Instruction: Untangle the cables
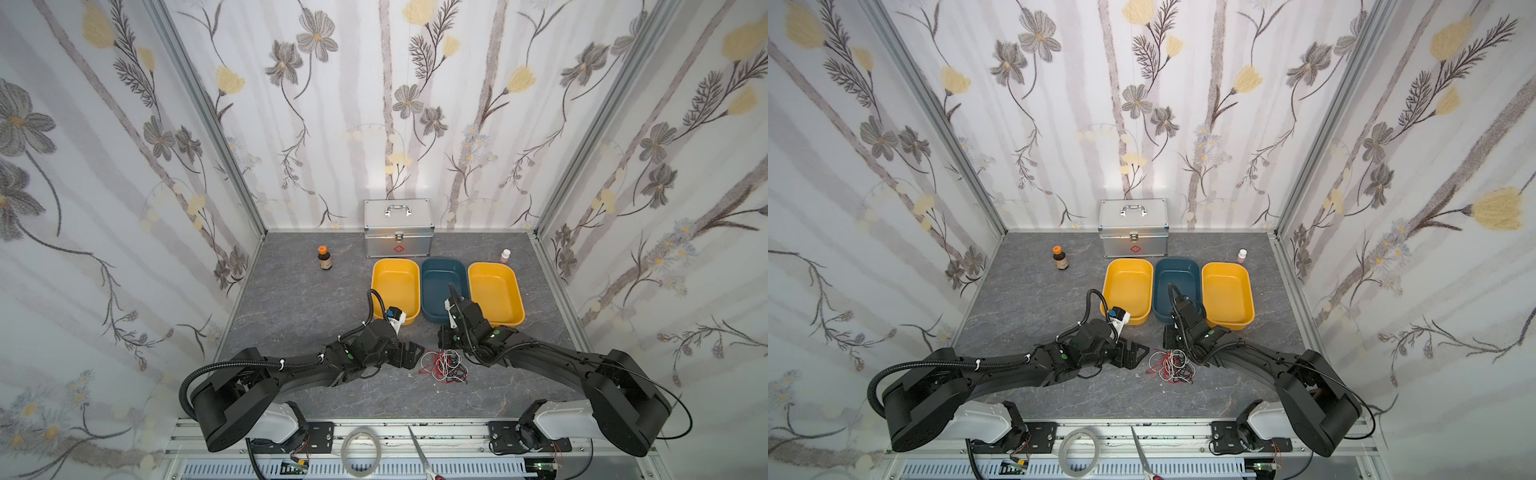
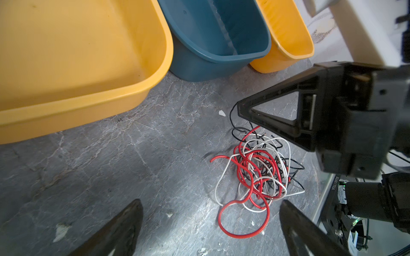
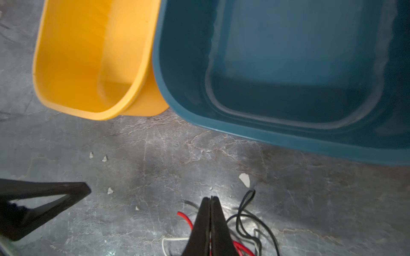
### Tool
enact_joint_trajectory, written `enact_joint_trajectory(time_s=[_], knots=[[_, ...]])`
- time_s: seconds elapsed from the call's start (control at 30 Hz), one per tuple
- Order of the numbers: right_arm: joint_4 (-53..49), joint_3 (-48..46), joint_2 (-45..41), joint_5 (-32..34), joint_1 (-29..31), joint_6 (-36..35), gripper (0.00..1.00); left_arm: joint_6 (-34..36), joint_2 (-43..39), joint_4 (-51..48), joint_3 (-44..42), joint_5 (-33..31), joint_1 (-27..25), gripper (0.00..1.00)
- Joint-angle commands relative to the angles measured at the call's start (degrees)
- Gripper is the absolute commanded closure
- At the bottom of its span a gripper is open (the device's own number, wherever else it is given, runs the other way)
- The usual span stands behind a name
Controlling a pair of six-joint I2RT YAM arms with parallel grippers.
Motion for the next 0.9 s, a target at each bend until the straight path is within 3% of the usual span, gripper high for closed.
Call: enact_joint_trajectory(time_s=[0.0, 0.17, 0.33, 0.47, 0.67, 0.87], knots=[[-1.06, 0.40, -1.87, 2.03, 0.03, -1.04, 1.00, -0.96, 0.73, 2.83, 0.09, 0.74, -0.08, 0.03], [-3.91, 1.59, -3.64, 2.57, 0.03, -2.09, 0.97, -1.14, 1.36, 3.35, 0.42, 1.12, -0.17, 0.03], [-6.87, 1.74, -1.54, 6.81, 0.03, -2.21, 0.67, -1.40, 1.96, 4.28, 0.43, 1.37, -0.32, 0.03], [-5.07, 1.73, 1.67, 7.31, 0.12, -1.76, 0.60, -1.40, 2.59, 4.72, 0.66, 1.48, -0.45, 0.03], [-1.03, 1.93, 5.97, 7.56, 0.77, -1.02, 0.61, -1.49, 1.98, 4.72, -0.05, 0.98, -0.69, 0.03], [-0.68, 3.43, 7.71, 8.09, 2.42, -1.24, 0.84, -1.36, 1.02, 4.46, -0.38, 0.95, -0.68, 0.03]])
